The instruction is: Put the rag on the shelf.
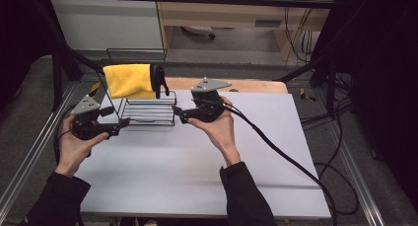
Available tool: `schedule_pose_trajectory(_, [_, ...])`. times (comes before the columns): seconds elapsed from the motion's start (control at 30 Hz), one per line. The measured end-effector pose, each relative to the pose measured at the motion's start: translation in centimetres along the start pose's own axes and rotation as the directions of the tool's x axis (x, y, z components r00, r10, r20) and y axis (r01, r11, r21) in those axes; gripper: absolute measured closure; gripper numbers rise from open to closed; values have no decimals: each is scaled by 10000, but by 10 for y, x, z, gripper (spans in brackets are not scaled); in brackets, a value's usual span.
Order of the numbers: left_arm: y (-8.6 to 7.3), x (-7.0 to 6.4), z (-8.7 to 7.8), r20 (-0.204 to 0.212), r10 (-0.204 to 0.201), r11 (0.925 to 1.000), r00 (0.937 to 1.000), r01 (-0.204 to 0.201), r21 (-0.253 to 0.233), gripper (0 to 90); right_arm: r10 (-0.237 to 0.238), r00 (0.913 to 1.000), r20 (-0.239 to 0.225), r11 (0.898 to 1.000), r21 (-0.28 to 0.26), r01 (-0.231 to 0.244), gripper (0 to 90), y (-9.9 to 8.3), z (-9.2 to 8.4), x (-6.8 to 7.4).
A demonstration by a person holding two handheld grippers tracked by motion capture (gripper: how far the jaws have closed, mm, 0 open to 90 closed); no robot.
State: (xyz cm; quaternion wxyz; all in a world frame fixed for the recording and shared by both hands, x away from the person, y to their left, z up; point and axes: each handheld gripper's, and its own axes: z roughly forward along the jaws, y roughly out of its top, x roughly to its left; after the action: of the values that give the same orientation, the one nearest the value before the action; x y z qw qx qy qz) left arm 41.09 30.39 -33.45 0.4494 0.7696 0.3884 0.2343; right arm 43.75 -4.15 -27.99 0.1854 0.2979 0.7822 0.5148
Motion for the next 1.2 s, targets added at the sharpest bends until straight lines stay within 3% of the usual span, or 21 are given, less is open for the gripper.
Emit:
schedule_pose_trajectory(0.47, [-41, -32, 23, 720, -91, 9993, 9974, 65, 355, 130, 883, 9952, 412, 9926, 800, -914, 63, -81, -50, -43])
schedule_pose_trajectory(0.63, [-52, -37, 27, 836, -49, 9989, 9965, 10, 460, 130, 1257, 9908, 504, 9876, 886, -1298, 51, -111, -65, -54])
schedule_pose_trajectory(0.97, [-79, -44, 35, 1075, 115, 9963, 9941, -205, 833, 130, 1521, 9848, 836, 9787, 1264, -1619, 30, -173, -86, -69])
schedule_pose_trajectory(1.2, [-91, -46, 37, 1170, 110, 9949, 9931, -226, 982, 130, 1899, 9767, 999, 9688, 1424, -2029, 15, -202, -103, -78])
